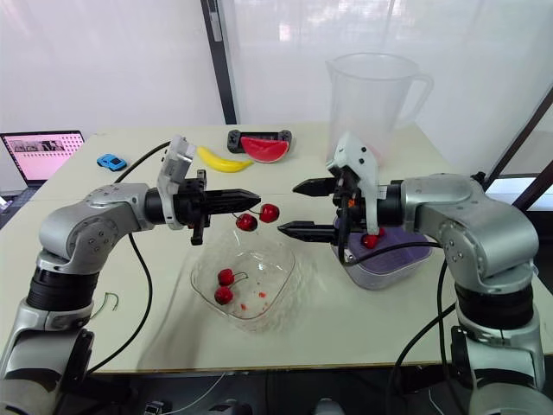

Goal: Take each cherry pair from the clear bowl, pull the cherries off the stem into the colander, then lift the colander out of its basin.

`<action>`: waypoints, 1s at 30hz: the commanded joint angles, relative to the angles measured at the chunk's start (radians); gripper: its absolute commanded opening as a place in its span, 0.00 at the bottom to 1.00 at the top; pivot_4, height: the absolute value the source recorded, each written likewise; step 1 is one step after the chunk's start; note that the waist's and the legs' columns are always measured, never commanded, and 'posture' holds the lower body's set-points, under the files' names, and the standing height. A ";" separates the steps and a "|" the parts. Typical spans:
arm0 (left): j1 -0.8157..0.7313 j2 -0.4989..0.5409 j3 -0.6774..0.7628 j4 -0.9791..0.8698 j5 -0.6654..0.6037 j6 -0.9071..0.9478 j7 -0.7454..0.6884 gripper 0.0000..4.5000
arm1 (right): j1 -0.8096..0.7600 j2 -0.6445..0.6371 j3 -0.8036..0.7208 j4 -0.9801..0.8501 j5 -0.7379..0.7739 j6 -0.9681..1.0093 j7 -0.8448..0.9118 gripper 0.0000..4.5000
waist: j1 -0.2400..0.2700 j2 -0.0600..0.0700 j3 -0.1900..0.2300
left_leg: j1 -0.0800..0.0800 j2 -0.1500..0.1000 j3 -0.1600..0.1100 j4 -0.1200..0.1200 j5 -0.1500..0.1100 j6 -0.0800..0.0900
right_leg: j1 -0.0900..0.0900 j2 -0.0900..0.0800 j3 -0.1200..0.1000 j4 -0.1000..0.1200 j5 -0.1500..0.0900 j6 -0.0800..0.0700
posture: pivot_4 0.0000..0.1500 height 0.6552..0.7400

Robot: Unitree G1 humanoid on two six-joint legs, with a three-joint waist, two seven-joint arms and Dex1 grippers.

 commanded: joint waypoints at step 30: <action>-0.014 0.013 0.035 -0.073 -0.063 0.021 0.011 0.00 | -0.021 0.097 0.125 0.117 0.076 -0.097 -0.093 0.40 | 0.000 0.000 0.000 | 0.000 0.000 0.000 0.001 0.001 -0.002 | 0.000 0.000 0.000 0.000 0.000 0.000 | 1.00 1.00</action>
